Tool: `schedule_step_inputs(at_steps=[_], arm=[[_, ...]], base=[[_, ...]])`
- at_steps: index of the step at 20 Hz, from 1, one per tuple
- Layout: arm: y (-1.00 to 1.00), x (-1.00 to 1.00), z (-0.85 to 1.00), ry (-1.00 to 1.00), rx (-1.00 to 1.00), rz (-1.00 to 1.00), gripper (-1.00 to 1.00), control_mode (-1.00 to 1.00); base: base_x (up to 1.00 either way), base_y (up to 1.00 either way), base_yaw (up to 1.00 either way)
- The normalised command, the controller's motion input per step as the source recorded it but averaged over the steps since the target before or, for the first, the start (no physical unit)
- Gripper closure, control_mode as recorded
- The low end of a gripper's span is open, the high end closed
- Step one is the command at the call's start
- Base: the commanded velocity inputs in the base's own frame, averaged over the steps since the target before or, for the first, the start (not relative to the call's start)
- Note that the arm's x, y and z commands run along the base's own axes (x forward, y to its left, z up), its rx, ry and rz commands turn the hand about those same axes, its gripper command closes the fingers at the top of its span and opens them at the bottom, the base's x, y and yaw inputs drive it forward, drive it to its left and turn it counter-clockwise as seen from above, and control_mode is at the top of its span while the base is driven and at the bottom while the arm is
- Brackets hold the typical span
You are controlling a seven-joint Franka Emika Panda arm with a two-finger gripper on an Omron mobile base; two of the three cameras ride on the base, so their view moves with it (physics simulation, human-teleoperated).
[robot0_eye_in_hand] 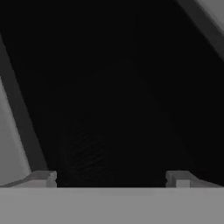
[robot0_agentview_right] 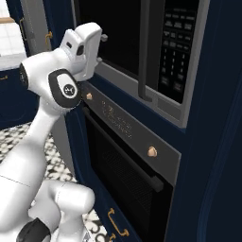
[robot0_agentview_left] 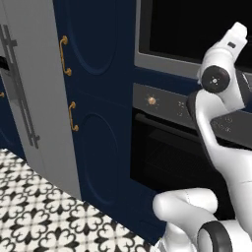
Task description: Pick the lime from the sink and place it in the bowl. Then pick the bowl and place it in the microwave. Then close the microwave door and press the start button.
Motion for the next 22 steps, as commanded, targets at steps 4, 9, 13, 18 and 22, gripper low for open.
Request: schedule_step_inputs(at_steps=[4, 9, 13, 18, 22], arm=[[0.18, -0.94, 0.25, -0.17, 0.29, 0.00, -1.00, -1.00], [0.19, -0.88, 0.16, -0.20, 0.41, 0.00, -1.00, -1.00], [0.02, -0.89, 0.00, -0.05, 0.42, 0.00, -1.00, -1.00], [0.16, -0.74, -0.09, -0.07, 0.30, 0.00, 1.00, -1.00], [-0.03, -0.63, -0.30, -0.22, 0.02, 0.00, 1.00, -1.00]], base=[[0.00, 0.00, 0.00], [0.00, 0.00, 0.00], [0.00, 0.00, 0.00], [0.00, 0.00, 0.00], [0.00, 0.00, 0.00]])
